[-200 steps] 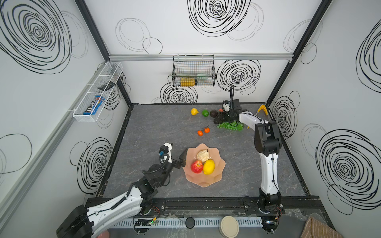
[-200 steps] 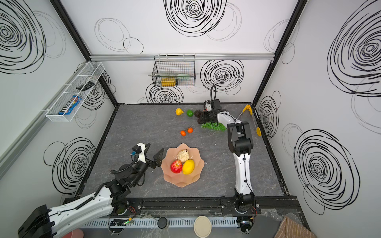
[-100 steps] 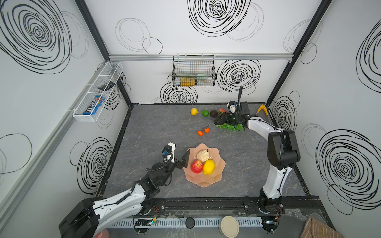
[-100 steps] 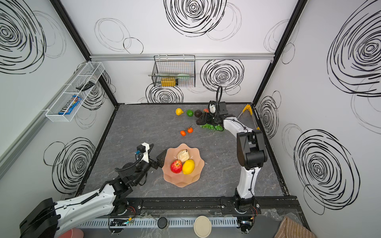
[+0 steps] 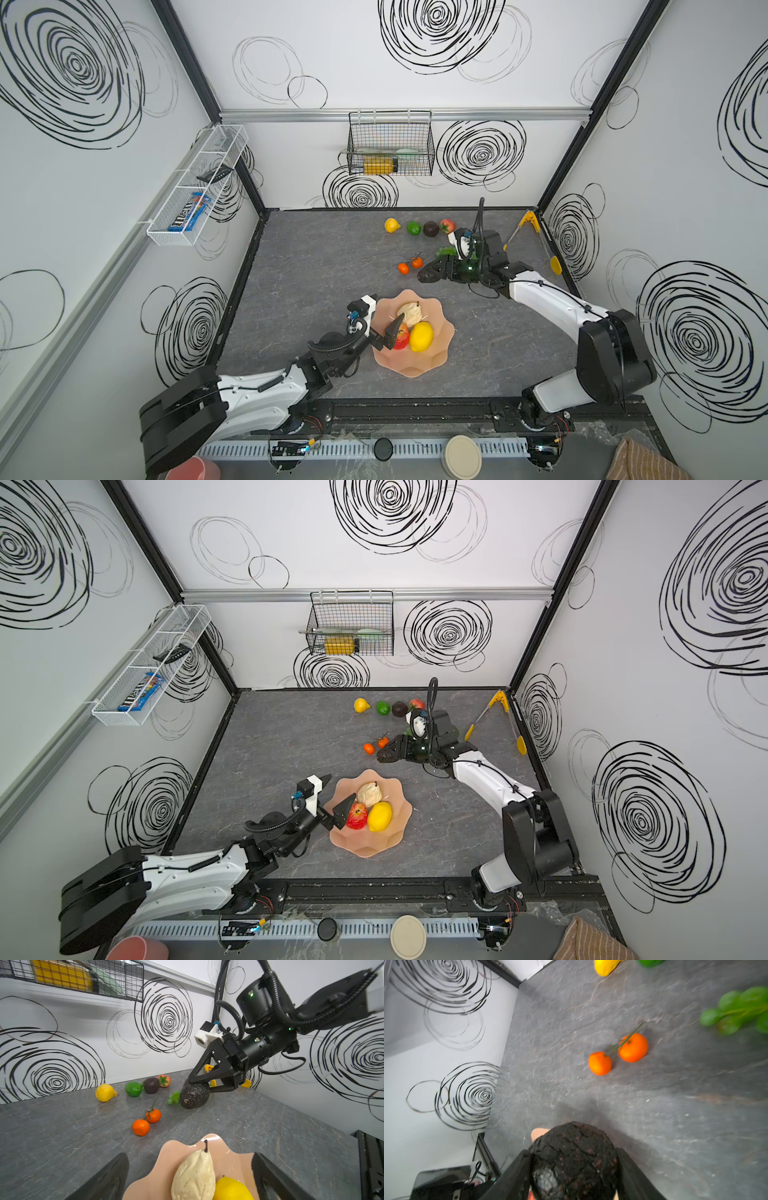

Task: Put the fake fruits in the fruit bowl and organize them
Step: 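Carry the avocado toward the bowl while the left gripper approaches, then close the left gripper on the avocado while the right gripper releases it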

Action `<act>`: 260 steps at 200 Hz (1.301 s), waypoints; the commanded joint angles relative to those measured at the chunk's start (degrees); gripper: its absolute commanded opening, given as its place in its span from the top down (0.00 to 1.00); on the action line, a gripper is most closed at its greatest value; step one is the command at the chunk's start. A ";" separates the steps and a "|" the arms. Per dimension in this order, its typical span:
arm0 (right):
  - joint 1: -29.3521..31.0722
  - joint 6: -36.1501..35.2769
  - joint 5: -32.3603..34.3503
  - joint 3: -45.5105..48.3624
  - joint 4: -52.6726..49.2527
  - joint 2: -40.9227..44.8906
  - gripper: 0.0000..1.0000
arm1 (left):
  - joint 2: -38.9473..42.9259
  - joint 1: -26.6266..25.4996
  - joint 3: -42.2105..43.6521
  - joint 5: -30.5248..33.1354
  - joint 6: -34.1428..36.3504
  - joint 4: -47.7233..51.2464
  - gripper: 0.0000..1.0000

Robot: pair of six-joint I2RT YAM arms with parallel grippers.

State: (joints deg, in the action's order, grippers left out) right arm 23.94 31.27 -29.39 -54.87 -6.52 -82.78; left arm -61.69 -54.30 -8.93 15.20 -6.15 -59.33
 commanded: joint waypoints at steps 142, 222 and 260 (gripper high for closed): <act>12.68 5.51 1.52 11.92 0.98 20.95 0.39 | -21.94 -5.29 -15.62 -3.51 3.74 -11.66 0.10; 13.50 6.18 2.03 12.60 1.78 22.26 0.39 | -24.01 -5.29 -17.03 -5.73 3.61 -10.88 0.37; 13.59 5.92 2.64 12.08 1.67 21.79 0.38 | -23.08 -5.29 -16.78 -5.98 3.44 -9.85 0.43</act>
State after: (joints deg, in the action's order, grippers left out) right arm 37.12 37.23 -27.46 -42.26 -6.61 -61.71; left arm -85.58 -59.35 -24.77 10.76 -2.92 -66.78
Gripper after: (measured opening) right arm 0.622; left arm 0.580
